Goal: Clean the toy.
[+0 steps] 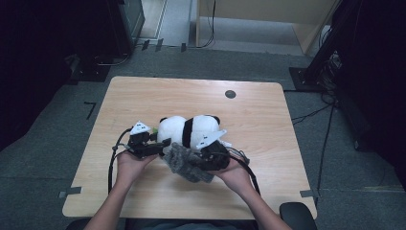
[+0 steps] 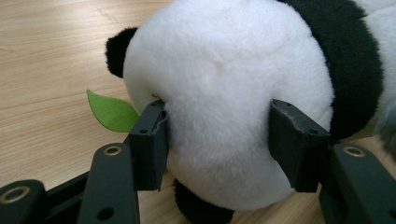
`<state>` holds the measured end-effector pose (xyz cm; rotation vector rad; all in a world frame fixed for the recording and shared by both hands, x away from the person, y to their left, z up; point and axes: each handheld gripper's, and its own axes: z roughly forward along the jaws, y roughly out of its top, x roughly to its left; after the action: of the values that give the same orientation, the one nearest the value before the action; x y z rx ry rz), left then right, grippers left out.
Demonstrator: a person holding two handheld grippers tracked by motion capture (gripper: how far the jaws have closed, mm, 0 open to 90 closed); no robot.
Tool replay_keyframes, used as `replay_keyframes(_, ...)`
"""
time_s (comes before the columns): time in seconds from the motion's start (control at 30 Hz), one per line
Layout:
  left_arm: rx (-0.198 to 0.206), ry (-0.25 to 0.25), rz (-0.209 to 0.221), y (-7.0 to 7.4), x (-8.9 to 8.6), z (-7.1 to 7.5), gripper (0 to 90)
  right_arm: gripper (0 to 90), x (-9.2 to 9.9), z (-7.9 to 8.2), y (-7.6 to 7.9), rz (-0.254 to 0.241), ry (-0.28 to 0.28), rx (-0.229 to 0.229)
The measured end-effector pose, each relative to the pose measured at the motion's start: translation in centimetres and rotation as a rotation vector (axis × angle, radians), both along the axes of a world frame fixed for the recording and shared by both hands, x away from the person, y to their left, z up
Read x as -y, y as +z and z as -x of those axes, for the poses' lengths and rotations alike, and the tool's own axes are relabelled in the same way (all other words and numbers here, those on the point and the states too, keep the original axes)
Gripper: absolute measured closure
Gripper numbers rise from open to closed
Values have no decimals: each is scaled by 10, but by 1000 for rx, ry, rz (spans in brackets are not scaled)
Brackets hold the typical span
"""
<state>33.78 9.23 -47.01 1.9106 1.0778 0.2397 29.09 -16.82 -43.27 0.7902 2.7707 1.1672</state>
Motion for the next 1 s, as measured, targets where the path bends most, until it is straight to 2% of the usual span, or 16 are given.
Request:
replay_keyframes(0.13, -2, 0, 4, 0, 0, 0, 422, 764, -23, -6, -3, -5, 41, 25)
replay_keyframes(0.23, -6, 1, 9, 0, -1, -1, 422, 764, -39, -13, -7, -1, 47, 33)
replay_keyframes(0.27, -6, 1, 9, 0, -1, -1, 422, 764, -39, -13, -7, -1, 47, 33)
replay_keyframes(0.3, -6, 1, 10, 0, -1, -1, 422, 764, -47, -19, -11, 4, 50, 38)
replay_keyframes(0.4, -5, 2, 9, 0, 0, -1, 423, 763, -52, -24, -16, 12, 41, 49)
replay_keyframes(0.57, -1, 1, 2, 0, 0, -1, 422, 762, -44, -32, -22, -3, 7, 32)
replay_keyframes(0.63, -6, 4, 1, 0, 0, -1, 416, 762, -40, -30, -20, 6, 1, 44)
replay_keyframes(0.97, -21, 9, 6, -1, 0, -2, 389, 763, -9, -25, -8, 2, -40, 41)
replay_keyframes(1.0, -27, 8, 8, -1, 0, -2, 388, 761, 0, -24, -5, -2, -51, 36)
